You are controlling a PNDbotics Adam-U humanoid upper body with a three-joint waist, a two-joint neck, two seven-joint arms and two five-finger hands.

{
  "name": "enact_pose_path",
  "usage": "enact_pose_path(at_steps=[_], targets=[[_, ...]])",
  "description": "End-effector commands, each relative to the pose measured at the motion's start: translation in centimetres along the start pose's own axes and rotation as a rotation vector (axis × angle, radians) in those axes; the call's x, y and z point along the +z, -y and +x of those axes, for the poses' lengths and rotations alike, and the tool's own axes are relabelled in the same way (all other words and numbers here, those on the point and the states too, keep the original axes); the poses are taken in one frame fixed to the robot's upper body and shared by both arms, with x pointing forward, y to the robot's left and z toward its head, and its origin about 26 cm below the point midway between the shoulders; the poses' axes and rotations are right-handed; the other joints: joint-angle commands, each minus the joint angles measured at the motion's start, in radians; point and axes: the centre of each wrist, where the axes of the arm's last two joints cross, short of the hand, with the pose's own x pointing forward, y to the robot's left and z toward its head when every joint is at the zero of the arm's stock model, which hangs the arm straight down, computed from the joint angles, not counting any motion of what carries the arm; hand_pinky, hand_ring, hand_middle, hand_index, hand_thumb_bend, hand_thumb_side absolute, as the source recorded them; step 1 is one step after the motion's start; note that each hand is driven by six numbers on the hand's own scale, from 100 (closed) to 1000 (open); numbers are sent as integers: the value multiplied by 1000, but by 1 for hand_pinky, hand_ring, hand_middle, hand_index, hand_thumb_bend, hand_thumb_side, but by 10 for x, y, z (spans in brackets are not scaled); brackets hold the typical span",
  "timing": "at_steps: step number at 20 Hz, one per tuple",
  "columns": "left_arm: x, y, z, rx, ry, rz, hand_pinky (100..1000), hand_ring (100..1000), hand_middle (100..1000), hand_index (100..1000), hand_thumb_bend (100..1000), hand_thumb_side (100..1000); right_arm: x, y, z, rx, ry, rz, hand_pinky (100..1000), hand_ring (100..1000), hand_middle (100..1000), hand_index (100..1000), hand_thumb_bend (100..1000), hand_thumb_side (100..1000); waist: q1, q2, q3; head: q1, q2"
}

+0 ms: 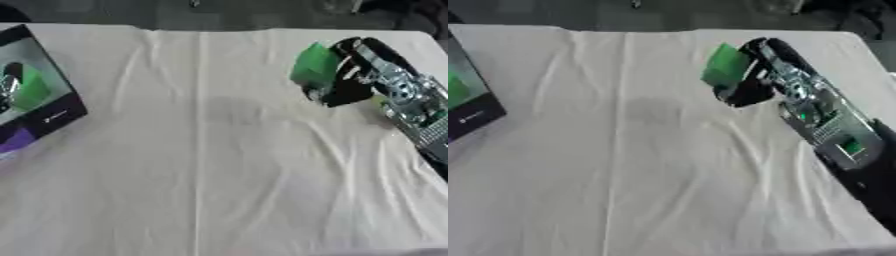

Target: Pick up the objects with one hand, pass them to the other hand, and then place them into the box on the other side of the table.

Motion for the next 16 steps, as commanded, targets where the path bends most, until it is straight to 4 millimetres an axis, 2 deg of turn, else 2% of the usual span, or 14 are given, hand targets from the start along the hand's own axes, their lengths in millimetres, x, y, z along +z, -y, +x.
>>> enact_pose_path(at_steps=[1,9,16], targets=[[-3,-15,12,10,61,14,910,646,665,732,374,549,3,-5,12,-89,73,-32,460,562,561,552,393,100,17,-18,4,1,-2],[-3,-23,34,78,164,-31,903,639,661,732,376,562,4,-23,24,-211,155,-15,461,559,565,551,403,100,22,-22,17,2,-2],[2,-33,64,114,321,-158,897,652,696,755,390,553,-3,-40,28,-314,235,-22,463,557,564,548,405,100,28,-26,24,4,-2]])
